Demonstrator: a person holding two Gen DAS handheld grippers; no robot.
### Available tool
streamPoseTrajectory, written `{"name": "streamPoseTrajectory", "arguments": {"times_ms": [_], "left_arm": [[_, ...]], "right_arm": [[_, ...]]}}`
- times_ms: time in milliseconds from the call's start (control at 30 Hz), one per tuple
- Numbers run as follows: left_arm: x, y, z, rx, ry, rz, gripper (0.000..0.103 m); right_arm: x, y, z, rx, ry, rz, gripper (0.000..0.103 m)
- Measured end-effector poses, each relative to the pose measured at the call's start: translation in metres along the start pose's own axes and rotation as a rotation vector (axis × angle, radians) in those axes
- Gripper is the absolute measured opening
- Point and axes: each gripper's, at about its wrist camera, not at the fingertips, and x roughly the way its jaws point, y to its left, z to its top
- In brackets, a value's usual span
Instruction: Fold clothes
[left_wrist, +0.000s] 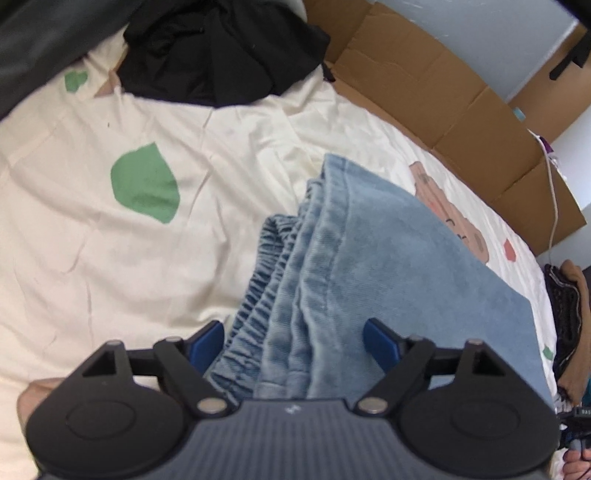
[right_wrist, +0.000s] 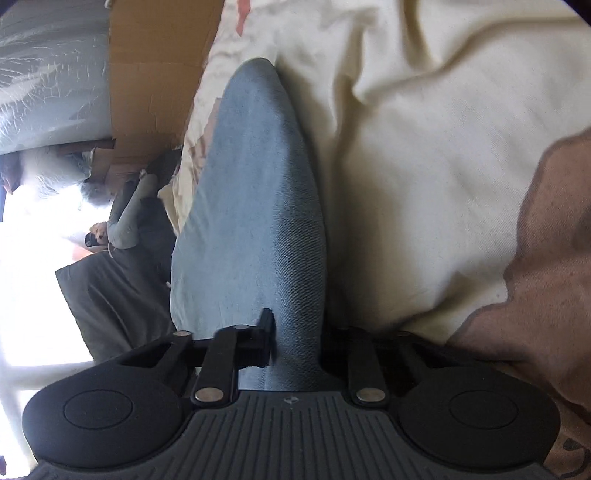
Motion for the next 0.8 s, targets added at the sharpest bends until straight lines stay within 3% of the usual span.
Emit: {"name": "streamPoseTrajectory", "arguments": {"times_ms": [100,200,300,567,800], "left_arm": [[0.003,0.007,0.000,-0.033,0.033,-0.038,0.079],[0.002,0.007,-0.002,-0.048,0.042,-0.082,0.066],[0.001,-0.001,-0.005,-0.032,0.032,-0.079,0.056],[0.006,-0.026,-0.011,-0.035,0.056,-0.111,0.052],[0.014,-0.064,-0.021,0.026,0.099,-0.185,0.049]], "right_arm": [[-0.003,0.017,0.002,-0.007,-0.010,-0.010,0.008],[-0.008,0.041,0.005,-0.044,-0.015,-0.019,0.008],[-0.011,0.059,0.008,-0.077,-0.005,-0.029,0.008],[-0.048,0.063,0.014,-0.113,-0.009,-0.062,0.007],[-0.094,0.052,0.032,-0.124,-0.079,-0.104,0.007]]}}
